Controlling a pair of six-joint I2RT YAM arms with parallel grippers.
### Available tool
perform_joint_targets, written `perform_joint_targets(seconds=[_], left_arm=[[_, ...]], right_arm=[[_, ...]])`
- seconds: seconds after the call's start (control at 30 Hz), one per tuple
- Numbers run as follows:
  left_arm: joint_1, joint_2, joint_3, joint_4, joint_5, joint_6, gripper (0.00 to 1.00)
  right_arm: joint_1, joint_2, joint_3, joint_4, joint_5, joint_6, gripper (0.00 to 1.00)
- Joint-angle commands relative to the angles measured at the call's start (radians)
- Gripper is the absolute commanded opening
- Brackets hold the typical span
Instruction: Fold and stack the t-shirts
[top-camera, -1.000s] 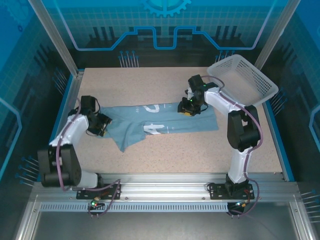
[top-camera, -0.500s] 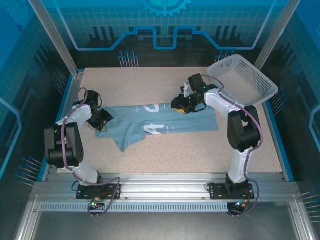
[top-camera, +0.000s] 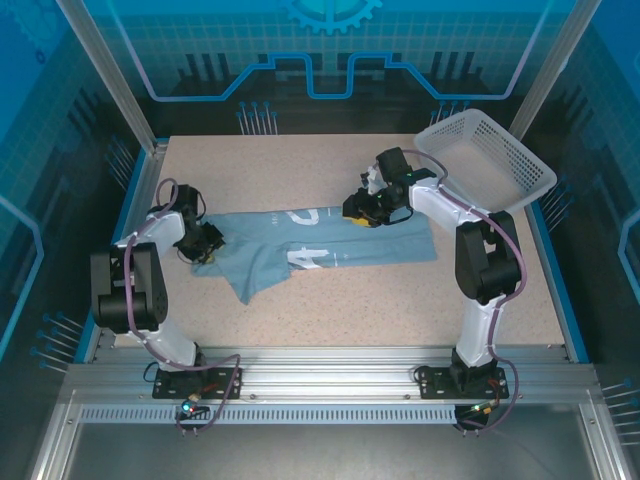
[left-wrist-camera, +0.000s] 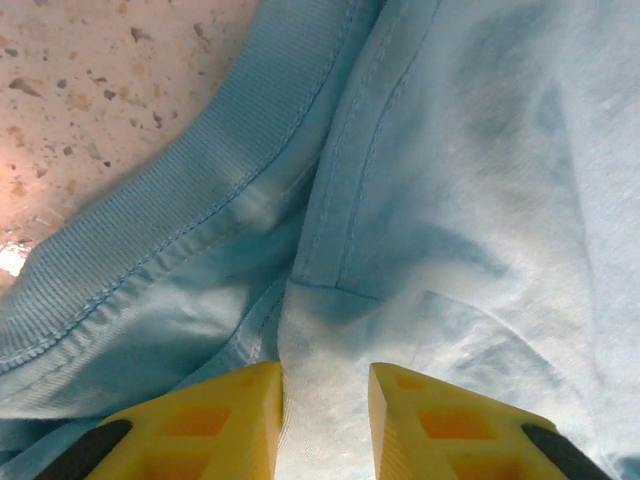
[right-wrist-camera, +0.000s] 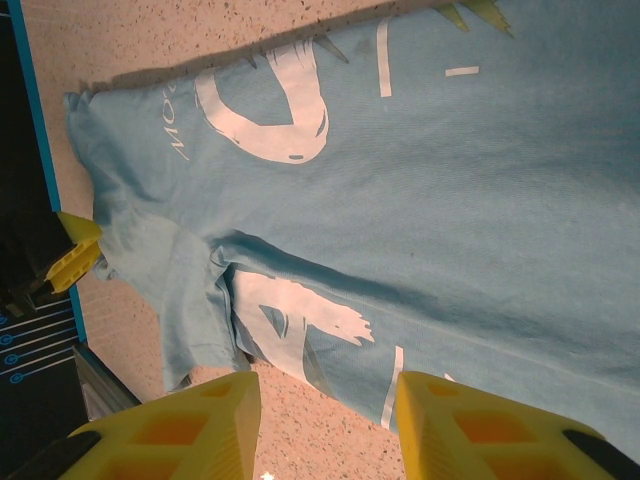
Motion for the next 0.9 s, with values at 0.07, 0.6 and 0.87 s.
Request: perform_joint_targets(seconds=[0.07, 0.6, 0.87], left_arm=[[0.009, -0.018, -0.004, 0.003, 0.003, 0.022, 0.19], [0.009, -0.049, 0.111, -0.129, 0.051, -0.005, 0.00], [0.011, 0.082, 0.345, -0.281, 0.068, -0.009, 0.00]], right_arm=[[0.005, -0.028, 0.019, -0.013, -0.021, 0.008, 0.41], [0.005, -0.025, 0.012, -0.022, -0.015, 0.011, 0.41], [0.003, -0.040, -0.013, -0.021, -0.009, 0.008, 0.40]])
